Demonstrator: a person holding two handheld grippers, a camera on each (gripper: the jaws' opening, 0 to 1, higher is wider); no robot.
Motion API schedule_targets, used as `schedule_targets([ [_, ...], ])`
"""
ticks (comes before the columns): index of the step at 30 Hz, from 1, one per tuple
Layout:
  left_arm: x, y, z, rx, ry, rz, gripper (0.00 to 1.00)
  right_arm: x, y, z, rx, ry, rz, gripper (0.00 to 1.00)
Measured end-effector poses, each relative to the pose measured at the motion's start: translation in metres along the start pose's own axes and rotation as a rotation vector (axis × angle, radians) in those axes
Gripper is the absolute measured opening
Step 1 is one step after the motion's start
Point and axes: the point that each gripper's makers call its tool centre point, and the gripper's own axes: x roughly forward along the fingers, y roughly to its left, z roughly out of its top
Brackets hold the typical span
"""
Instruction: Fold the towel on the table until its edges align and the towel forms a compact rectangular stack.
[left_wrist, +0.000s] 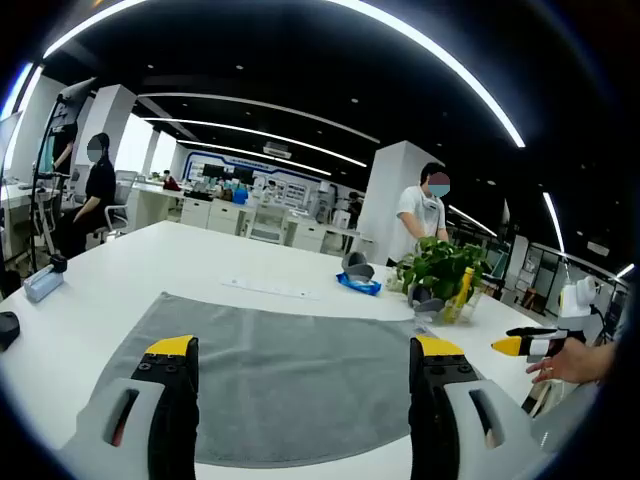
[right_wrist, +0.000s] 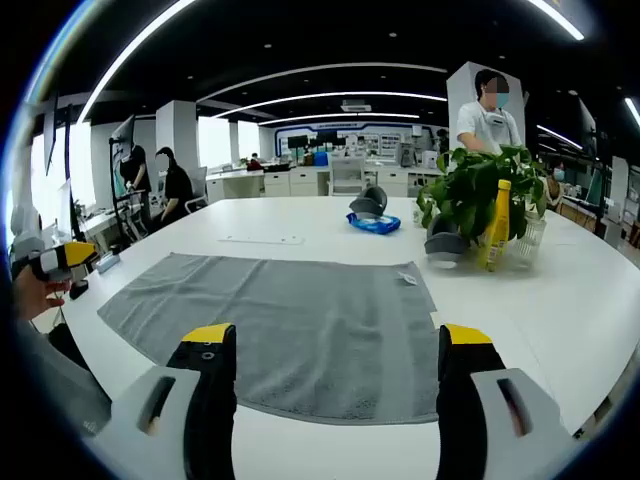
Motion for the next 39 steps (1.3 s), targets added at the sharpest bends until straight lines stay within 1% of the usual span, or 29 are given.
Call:
schedule_targets([
  [20,0.0001,-0.0002,-0.0057,0.011,0.030,-0.002,0.88,-0.0001,0.0006,-0.0007,0.005,0.004,0.003,0.82],
  [39,-0.0003,0.0008,-0.0025,0.008,0.017,0.005,0.87,-0.0007,-0.0005,-0.0008,-0.004,0.006,0.003,0.81],
])
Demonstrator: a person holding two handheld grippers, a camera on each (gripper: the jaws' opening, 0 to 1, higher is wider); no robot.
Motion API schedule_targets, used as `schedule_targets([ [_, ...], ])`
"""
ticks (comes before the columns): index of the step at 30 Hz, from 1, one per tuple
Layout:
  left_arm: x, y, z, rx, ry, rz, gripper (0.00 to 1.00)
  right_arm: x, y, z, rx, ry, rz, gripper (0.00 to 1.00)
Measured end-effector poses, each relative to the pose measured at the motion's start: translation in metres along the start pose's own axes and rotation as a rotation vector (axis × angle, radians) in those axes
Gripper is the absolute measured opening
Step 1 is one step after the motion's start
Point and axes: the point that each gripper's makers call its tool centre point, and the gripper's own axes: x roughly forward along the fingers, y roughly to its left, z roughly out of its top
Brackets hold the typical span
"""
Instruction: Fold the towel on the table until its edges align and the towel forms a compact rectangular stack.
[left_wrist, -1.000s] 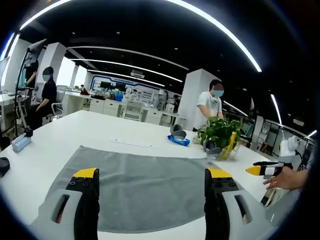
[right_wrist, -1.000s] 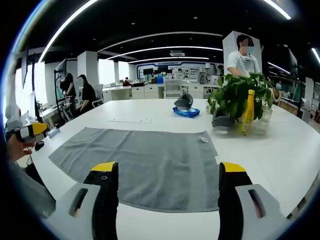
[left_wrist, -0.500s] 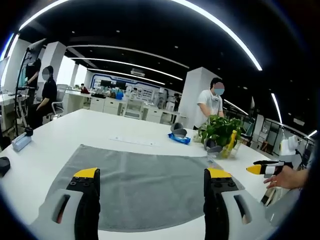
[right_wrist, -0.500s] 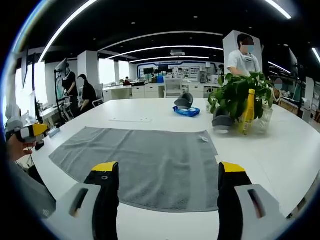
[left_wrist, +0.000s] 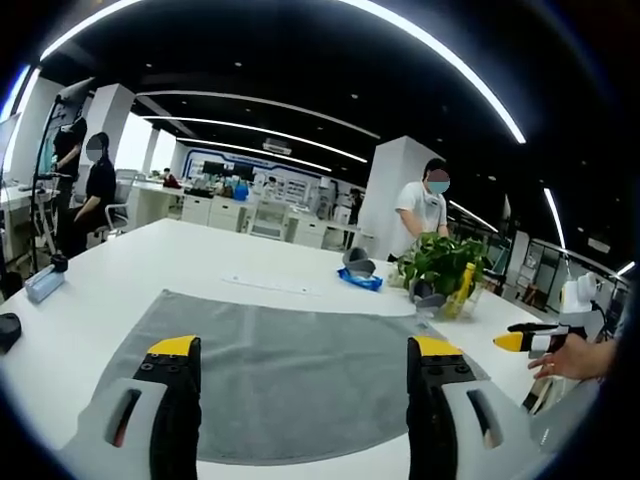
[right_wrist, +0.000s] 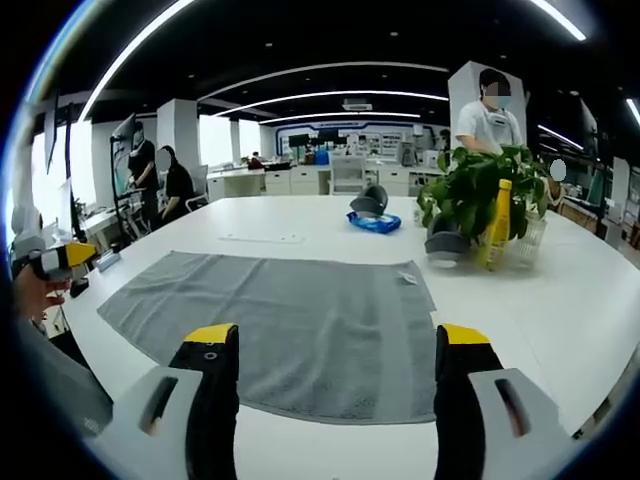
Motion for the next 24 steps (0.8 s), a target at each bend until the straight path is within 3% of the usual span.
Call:
schedule_targets([
  [13,-0.0008,0.0020,0.0037,-0.010,-0.019,0.006,0.87,-0.0008,-0.0026,0.0008,0.000,-0.004,-0.009,0.80],
  [24,-0.0008,-0.0068,0.0082,-0.002,-0.036,-0.032,0.86,-0.0017,-0.0039,0.0015,-0.016,-0.003,-0.024,0.79],
])
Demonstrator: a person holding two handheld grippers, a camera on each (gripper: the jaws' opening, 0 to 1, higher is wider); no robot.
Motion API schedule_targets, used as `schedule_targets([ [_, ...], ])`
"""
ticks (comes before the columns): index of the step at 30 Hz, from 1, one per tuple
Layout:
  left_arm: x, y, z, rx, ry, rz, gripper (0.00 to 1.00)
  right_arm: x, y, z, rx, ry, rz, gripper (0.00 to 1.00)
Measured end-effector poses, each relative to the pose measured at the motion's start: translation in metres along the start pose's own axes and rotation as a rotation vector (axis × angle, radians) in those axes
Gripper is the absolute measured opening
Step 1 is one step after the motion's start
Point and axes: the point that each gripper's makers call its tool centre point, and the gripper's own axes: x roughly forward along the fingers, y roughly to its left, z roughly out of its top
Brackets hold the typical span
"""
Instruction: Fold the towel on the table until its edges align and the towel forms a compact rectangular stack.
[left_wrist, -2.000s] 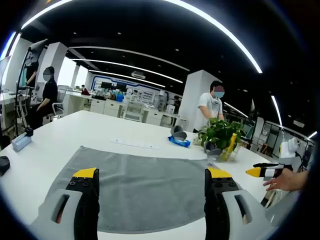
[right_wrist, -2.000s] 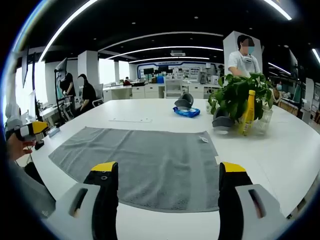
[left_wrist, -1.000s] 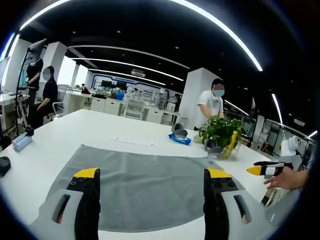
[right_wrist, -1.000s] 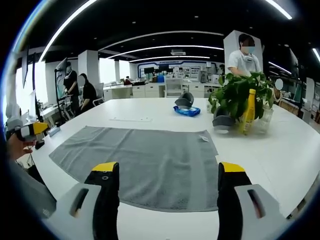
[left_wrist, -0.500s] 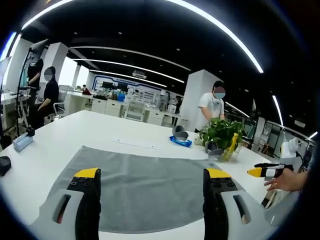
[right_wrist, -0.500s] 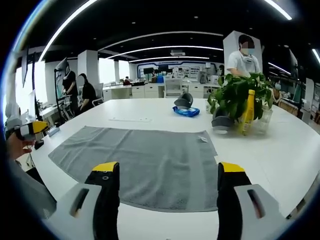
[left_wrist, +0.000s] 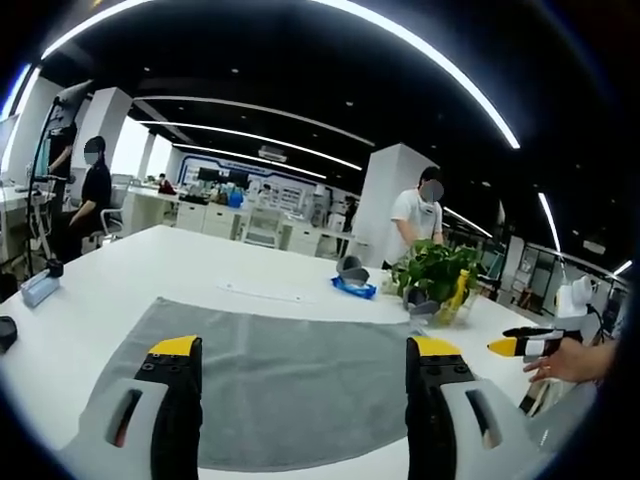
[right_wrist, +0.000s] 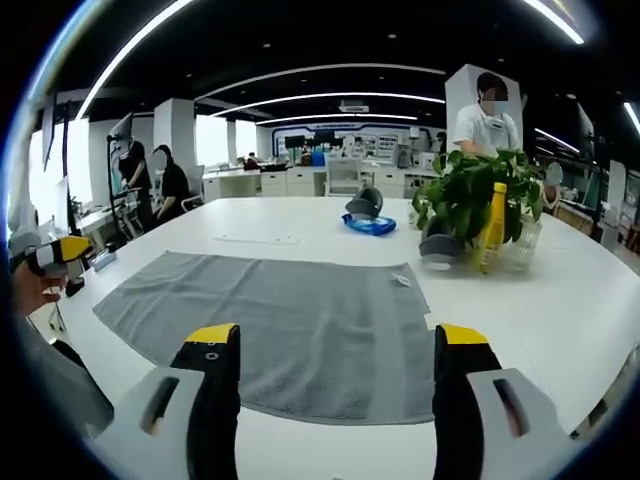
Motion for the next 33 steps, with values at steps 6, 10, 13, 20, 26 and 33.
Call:
schedule_targets([
  [6,0.000,-0.007,0.000,-0.002,0.000,-0.032,0.86,-0.001,-0.005,-0.001,0.001,0.000,-0.021,0.79],
  [10,0.000,-0.014,-0.004,0.005,0.013,-0.057,0.85,-0.001,-0.010,-0.003,0.003,0.006,-0.034,0.78],
  [13,0.000,-0.017,-0.006,0.011,0.022,-0.068,0.85,-0.001,-0.009,-0.002,0.010,0.001,-0.029,0.78],
  [20,0.003,-0.016,-0.004,0.032,0.020,-0.062,0.85,0.003,-0.004,0.001,-0.010,-0.006,-0.001,0.78],
  [26,0.004,-0.011,-0.008,0.054,0.042,-0.029,0.84,0.004,0.004,0.000,0.007,0.002,0.043,0.77],
  [33,0.003,-0.005,-0.014,0.056,0.069,0.002,0.82,0.002,0.003,0.002,0.100,-0.013,0.060,0.77],
])
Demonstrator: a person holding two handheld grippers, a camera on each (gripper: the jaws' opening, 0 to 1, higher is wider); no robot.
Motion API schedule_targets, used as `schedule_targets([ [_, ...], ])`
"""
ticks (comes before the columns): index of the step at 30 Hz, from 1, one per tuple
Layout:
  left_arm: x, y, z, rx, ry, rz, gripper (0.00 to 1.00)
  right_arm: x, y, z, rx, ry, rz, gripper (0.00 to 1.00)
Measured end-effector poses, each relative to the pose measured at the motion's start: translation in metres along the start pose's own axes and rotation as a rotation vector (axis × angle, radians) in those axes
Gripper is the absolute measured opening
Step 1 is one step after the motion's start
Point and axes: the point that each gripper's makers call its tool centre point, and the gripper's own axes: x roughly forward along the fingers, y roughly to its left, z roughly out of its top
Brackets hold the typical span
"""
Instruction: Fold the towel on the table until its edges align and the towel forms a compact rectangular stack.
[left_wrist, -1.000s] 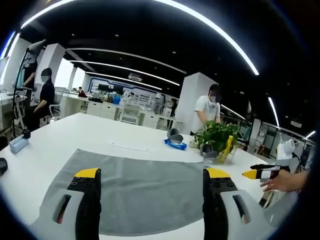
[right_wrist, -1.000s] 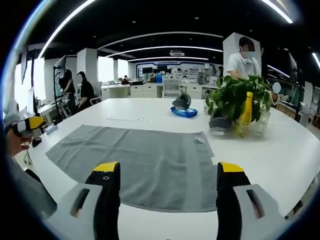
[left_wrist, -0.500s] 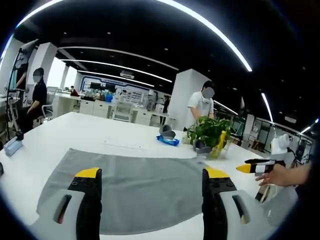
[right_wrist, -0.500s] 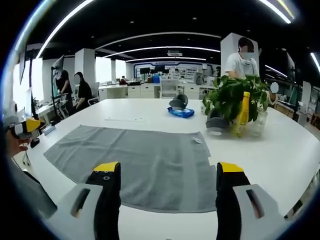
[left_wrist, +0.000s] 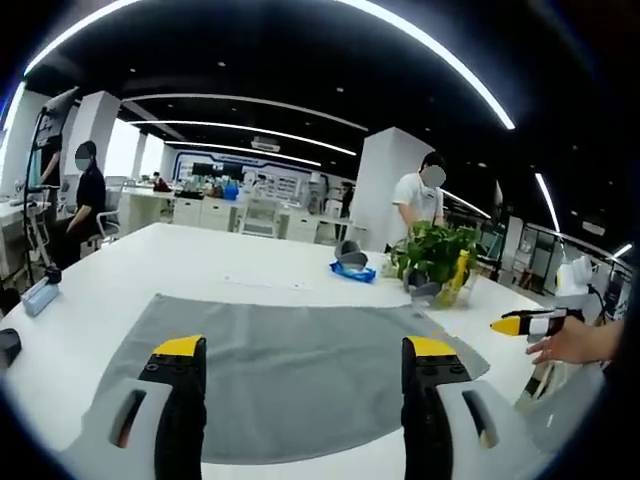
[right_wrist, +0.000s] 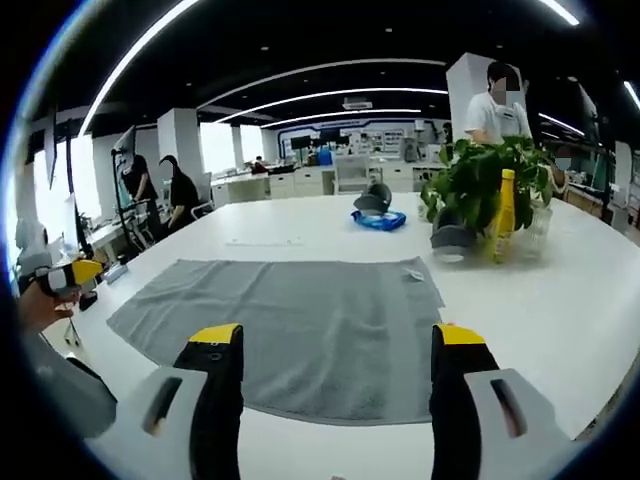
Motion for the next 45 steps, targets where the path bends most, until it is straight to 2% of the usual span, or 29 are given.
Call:
schedule_targets([
  [12,0.003,-0.013,-0.009,0.061,0.046,-0.035,0.78,-0.001,0.002,0.001,0.003,-0.003,0.019,0.75],
  [15,0.002,-0.014,-0.005,0.066,0.029,-0.040,0.78,-0.004,-0.004,0.004,0.035,-0.020,0.006,0.75],
  [18,0.002,-0.011,-0.004,0.056,0.024,-0.032,0.78,-0.004,-0.011,0.004,0.120,-0.036,-0.001,0.75],
  [23,0.000,-0.009,-0.004,0.051,0.025,-0.024,0.78,-0.006,-0.014,0.005,0.153,-0.053,-0.007,0.75],
  [36,-0.001,-0.014,-0.001,0.072,0.015,-0.038,0.78,-0.007,-0.014,0.011,0.127,-0.062,-0.010,0.74],
  [45,0.005,-0.018,-0.005,0.081,0.049,-0.068,0.77,-0.005,-0.036,0.037,0.092,-0.103,-0.045,0.72],
])
